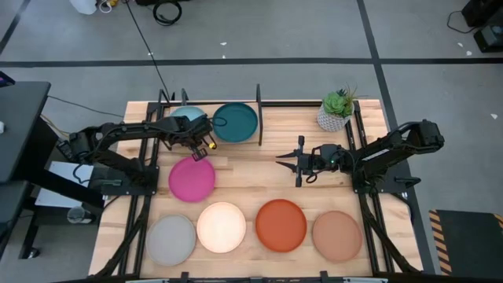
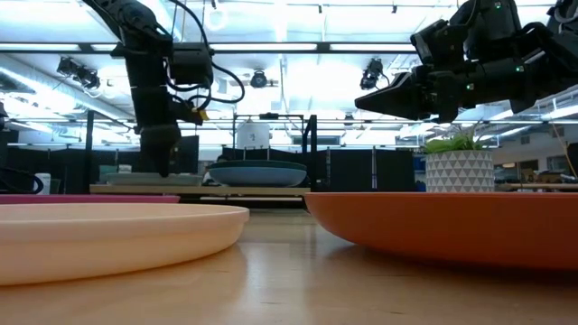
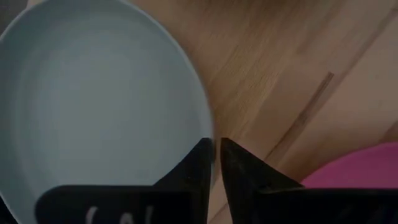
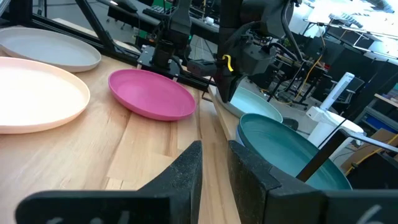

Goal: Place and stack plates onto a shelf
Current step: Put the light blue plate on the shelf, then stack the pink plate on top of the dark green plate on the shelf

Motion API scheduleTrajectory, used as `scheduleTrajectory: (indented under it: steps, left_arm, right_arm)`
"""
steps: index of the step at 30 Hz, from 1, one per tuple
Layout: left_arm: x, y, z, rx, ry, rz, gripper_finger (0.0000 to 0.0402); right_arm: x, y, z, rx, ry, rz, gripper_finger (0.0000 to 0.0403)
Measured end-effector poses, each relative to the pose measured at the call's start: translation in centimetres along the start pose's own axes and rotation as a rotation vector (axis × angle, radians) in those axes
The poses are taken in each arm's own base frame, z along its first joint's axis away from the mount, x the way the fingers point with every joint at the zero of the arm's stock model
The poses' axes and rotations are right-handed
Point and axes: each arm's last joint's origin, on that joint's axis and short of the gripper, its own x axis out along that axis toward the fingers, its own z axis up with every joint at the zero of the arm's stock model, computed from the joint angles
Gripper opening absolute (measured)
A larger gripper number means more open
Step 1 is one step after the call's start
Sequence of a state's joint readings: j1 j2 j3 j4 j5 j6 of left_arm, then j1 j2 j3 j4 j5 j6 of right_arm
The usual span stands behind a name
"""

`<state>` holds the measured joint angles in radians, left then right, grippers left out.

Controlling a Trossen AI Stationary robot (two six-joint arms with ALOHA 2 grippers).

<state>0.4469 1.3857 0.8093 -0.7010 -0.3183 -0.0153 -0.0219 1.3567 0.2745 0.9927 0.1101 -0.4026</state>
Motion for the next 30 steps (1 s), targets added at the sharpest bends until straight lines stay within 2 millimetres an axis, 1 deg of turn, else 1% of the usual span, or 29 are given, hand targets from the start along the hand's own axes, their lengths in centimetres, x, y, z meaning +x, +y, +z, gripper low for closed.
scheduleTrajectory:
  steps: [4,9,15,18,20,22,24,27,30]
  left_arm:
    - [0.0,0.1,0.0,-0.005,0.000,0.018,0.0052]
    - [-0.2,0.2,0.3,-0.008,-0.007,0.040,0.0074]
    - [-1.2,0.4,1.1,-0.034,-0.018,0.015,0.0127]
    - [-2.1,0.5,1.6,-0.036,-0.013,-0.038,0.0155]
    - [-2.8,0.3,2.1,-0.031,-0.027,-0.087,0.0166]
    - [-3.6,-0.2,2.7,-0.016,-0.062,-0.154,0.0171]
    - [-4.4,-1.2,3.3,0.010,-0.113,-0.235,0.0173]
    - [-5.3,-3.5,3.8,0.076,-0.198,-0.347,0.0173]
    - [-6.2,-6.1,3.6,0.137,-0.238,-0.400,0.0173]
  right_arm:
    - [0.0,0.0,0.0,0.000,0.000,0.000,0.0081]
    - [0.0,0.0,0.0,0.000,0.000,0.000,0.0081]
    - [0.0,0.0,0.0,0.000,0.000,0.000,0.0081]
    - [0.0,0.0,0.0,0.000,0.000,0.000,0.0081]
    - [0.0,0.0,0.0,-0.002,0.000,0.000,0.0081]
    - [0.0,0.0,0.0,-0.010,0.000,0.000,0.0081]
    - [0.0,0.0,0.0,-0.017,-0.001,0.000,0.0081]
    - [0.0,0.0,0.1,-0.031,-0.010,-0.005,0.0081]
    - [0.0,-0.1,0.2,-0.057,-0.021,-0.010,0.0081]
